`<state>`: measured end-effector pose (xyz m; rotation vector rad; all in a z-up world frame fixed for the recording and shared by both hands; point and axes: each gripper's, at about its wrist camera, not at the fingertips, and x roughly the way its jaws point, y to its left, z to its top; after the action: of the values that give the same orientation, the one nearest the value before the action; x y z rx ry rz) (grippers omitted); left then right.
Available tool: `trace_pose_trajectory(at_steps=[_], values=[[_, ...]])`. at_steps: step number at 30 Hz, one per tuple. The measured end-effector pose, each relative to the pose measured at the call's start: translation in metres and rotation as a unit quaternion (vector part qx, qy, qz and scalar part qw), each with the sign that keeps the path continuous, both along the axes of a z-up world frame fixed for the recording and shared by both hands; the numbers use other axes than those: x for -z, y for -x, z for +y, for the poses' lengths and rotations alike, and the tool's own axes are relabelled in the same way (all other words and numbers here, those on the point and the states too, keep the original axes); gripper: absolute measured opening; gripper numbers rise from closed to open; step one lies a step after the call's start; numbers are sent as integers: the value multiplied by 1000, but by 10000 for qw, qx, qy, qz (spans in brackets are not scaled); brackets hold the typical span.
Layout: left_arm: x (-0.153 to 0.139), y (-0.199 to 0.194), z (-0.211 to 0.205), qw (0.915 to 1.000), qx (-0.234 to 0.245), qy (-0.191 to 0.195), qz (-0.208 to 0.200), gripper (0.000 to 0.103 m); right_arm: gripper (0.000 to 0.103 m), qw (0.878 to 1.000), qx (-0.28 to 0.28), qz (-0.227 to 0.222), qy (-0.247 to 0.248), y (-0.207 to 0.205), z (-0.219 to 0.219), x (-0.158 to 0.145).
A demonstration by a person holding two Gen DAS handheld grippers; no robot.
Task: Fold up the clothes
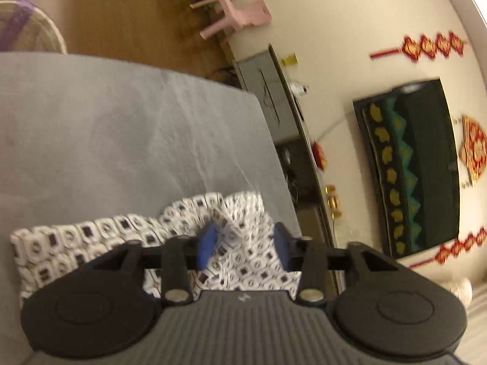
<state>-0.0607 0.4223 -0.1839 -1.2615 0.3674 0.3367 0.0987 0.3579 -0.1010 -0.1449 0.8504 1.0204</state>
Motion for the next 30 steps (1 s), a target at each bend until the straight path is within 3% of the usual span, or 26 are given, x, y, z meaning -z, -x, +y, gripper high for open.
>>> trace_pose_trajectory(at_steps=[3,5,7,8,9,11,12,15,17,19,23,26,30], values=[[1,-15,-7,9988,258,-229,356,45,39,9979,614,195,-80,9,-54,1],[-1,-23,-12,9967,321,-485,567,44,47,9952,947,211,-119,23,-99,-3],[-5,-29,-17,9932,346,-808,767,26,50,9920,1248,161,-120,38,-146,-6],[-9,-32,-20,9909,368,-976,853,2,52,9902,1386,124,-104,46,-169,-8],[-12,-32,-23,9888,378,-1118,909,2,54,9885,1508,43,-62,56,-191,-9],[-29,2,-20,9935,192,-981,552,2,64,9826,1837,-243,151,70,-233,-12],[-37,20,-19,9951,99,-912,373,2,64,9777,2034,-408,341,77,-254,-13],[-60,70,-15,9975,-174,-681,-113,2,64,9523,2587,-934,1318,96,-309,-5],[-42,76,-8,9981,-257,-395,392,2,64,9372,2863,-926,1762,101,-350,4],[-39,75,-12,9967,-194,-436,652,2,64,9351,2915,-848,1826,107,-378,8],[-55,56,-28,9952,257,-605,720,2,64,9497,2385,-1101,1705,134,-370,5],[-83,51,-32,9982,257,-490,225,2,64,9588,1404,-1724,1768,163,-318,5],[-119,47,-30,9980,160,-589,-135,2,56,9407,218,-2578,2194,193,-246,21]])
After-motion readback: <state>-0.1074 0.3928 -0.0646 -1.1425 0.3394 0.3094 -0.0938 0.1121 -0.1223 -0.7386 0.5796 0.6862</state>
